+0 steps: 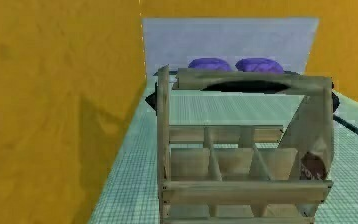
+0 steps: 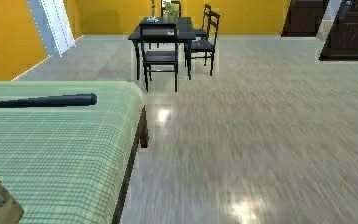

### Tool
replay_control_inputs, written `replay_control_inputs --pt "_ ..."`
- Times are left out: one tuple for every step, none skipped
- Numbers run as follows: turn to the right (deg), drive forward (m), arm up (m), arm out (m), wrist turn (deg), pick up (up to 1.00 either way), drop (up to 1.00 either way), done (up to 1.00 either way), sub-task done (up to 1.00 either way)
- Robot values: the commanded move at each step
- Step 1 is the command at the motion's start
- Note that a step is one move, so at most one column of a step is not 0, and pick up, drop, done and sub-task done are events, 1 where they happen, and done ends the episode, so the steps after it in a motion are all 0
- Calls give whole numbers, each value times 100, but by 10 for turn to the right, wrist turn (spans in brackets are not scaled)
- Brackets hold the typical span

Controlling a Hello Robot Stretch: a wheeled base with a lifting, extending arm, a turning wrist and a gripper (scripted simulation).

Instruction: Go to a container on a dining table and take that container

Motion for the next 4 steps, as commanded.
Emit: replay_control_inputs --pt "450 0 0 0 0 0 0 0 0" --pt "450 0 0 0 0 0 0 0 0" --pt "450 0 0 0 0 0 0 0 0" --pt "0 35 0 0 0 0 0 0 0"
